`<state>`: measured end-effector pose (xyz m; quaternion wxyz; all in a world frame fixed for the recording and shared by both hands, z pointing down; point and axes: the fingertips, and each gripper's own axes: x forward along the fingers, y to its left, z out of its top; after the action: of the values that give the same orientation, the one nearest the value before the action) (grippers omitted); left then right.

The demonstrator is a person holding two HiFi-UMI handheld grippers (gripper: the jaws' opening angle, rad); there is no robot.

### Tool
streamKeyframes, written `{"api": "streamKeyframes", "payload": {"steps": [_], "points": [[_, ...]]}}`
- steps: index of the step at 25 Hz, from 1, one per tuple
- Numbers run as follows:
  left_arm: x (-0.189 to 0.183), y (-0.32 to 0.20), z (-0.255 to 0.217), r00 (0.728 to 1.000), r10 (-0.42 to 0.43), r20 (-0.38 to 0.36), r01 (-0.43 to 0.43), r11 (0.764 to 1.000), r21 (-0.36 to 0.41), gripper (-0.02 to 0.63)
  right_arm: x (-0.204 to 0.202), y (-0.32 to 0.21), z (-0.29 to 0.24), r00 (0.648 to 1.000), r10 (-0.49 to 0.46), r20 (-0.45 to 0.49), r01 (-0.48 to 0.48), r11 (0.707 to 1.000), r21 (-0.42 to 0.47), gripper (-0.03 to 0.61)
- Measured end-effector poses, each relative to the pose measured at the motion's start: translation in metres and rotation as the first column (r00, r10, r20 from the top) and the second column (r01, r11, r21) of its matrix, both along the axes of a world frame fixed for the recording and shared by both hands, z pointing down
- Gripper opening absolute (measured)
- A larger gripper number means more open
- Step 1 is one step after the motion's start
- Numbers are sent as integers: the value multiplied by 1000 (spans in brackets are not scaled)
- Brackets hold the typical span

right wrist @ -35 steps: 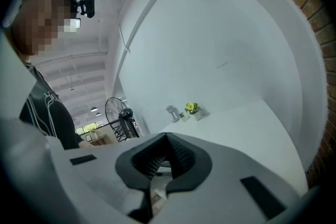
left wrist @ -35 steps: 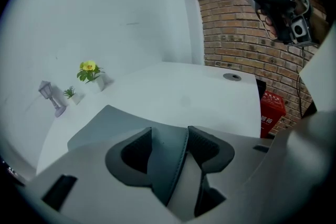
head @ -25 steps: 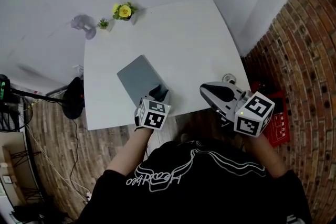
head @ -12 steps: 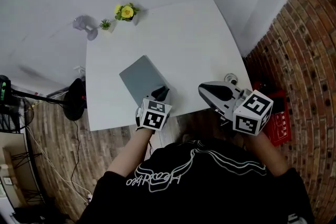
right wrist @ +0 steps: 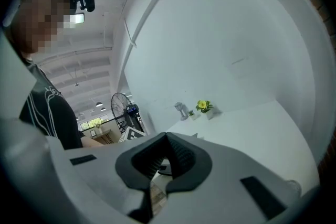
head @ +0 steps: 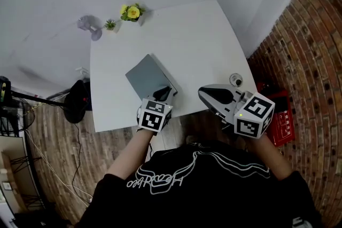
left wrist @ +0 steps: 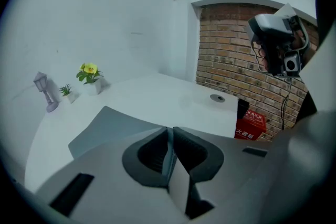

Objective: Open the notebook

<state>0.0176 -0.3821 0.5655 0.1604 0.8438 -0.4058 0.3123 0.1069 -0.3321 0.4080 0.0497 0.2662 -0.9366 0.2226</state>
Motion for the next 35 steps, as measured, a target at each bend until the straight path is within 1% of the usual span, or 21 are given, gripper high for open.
{"api": "streamKeyframes", "payload": {"steps": [6, 13, 17, 20, 27, 35], "points": [[-10, 6, -21, 1000, 17, -19, -16, 1000, 12, 52, -13, 10, -16, 1000, 3, 11, -3, 1000, 8, 5], [-29, 21, -48, 999, 11, -45, -9, 999, 46, 51, -29, 24, -25, 999, 6, 36, -7, 1000, 19, 5], [-46, 30, -63, 997, -7, -81, 12, 998, 58, 51, -42, 30, -28, 998, 7, 55, -9, 1000, 26, 5], [-60, 39, -70, 995, -22, -99, 29, 997, 68, 51, -57, 39, -28, 998, -8, 58, 7, 1000, 30, 5], [-92, 59, -79, 993, -51, -105, 62, 993, 99, 51, -83, 58, -28, 997, -31, 64, 30, 999, 22, 5], [-122, 76, -79, 989, -93, -114, 103, 991, 90, 51, -109, 78, -27, 997, -50, 65, 49, 999, 17, 5]]}}
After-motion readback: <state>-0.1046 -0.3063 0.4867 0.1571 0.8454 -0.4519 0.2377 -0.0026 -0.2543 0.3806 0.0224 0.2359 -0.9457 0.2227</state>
